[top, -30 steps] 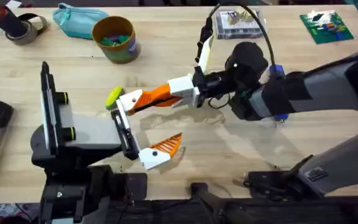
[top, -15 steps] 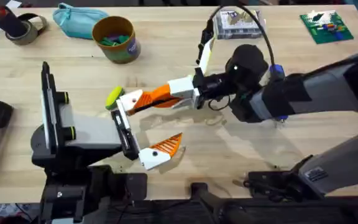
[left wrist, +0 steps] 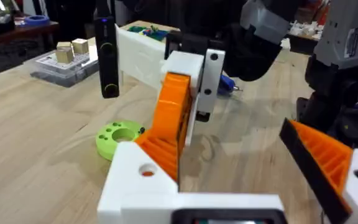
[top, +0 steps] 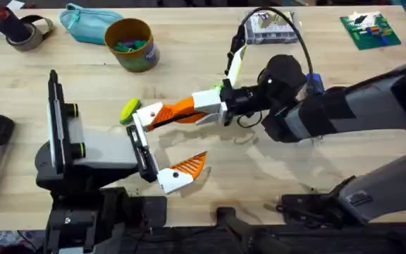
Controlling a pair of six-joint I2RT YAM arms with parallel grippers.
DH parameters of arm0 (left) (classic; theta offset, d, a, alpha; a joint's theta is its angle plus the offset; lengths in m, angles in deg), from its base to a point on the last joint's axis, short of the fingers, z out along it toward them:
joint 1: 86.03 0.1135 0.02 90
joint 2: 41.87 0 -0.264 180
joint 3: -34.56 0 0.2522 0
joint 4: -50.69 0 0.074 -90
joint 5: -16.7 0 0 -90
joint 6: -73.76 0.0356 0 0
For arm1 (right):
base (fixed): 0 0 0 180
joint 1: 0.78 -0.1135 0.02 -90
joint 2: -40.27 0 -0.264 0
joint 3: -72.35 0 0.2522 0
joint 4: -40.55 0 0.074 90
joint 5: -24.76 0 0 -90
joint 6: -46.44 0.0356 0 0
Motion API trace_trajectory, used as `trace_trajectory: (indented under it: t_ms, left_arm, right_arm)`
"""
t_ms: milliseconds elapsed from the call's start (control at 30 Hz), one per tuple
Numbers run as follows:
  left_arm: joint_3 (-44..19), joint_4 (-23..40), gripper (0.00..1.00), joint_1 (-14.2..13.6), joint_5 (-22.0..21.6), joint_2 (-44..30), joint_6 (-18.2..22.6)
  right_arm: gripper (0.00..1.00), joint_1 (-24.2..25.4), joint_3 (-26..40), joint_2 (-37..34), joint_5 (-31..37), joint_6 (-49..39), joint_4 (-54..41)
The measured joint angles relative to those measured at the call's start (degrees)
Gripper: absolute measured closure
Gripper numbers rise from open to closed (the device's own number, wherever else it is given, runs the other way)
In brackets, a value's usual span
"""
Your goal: Pick up the gripper from the table and insert it into the empty holder that is missing its gripper. Then pick up a screw, insert it into the mounting hole, and use the screwdriver to tighten it. Finally, clean up the table by picking up the vegetable and placing it into the bucket.
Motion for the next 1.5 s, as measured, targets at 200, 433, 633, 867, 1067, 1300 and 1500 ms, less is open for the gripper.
trace_trajectory:
  t_ms: [200, 433, 633, 867, 1067, 1300, 1500]
  left_arm:
    - [0.0, 0.0, 0.014, 0.0, 0.0, 0.0, 0.0]
    - [0.0, 0.0, 0.014, 0.0, 0.0, 0.0, 0.0]
    - [0.0, 0.0, 0.014, 0.0, 0.0, 0.0, 0.0]
    - [0.0, 0.0, 0.014, 0.0, 0.0, 0.0, 0.2]
    - [0.0, 0.0, 0.014, -0.2, 0.4, 0.0, 0.9]
    - [0.0, 0.0, 0.014, -0.2, 0.4, 0.0, 0.9]
    - [0.0, 0.0, 0.014, -0.2, 0.4, 0.0, 0.9]
  right_arm:
    - [0.980, 0.0, 0.0, 0.0, 0.2, 0.0, 0.0]
    - [0.990, 0.0, 0.0, 0.0, 0.2, 0.0, 0.0]
    - [0.990, 0.0, 0.0, 0.0, 0.3, 0.0, 0.0]
    - [0.790, -0.1, 0.0, 0.0, 0.4, 0.2, -0.3]
    - [0.022, -0.5, -0.4, 0.0, 0.7, 0.0, -0.9]
    - [0.006, -0.4, -0.5, 0.0, 0.8, 0.2, -0.5]
    - [0.006, 3.1, -0.5, 2.9, 0.8, -0.5, -0.7]
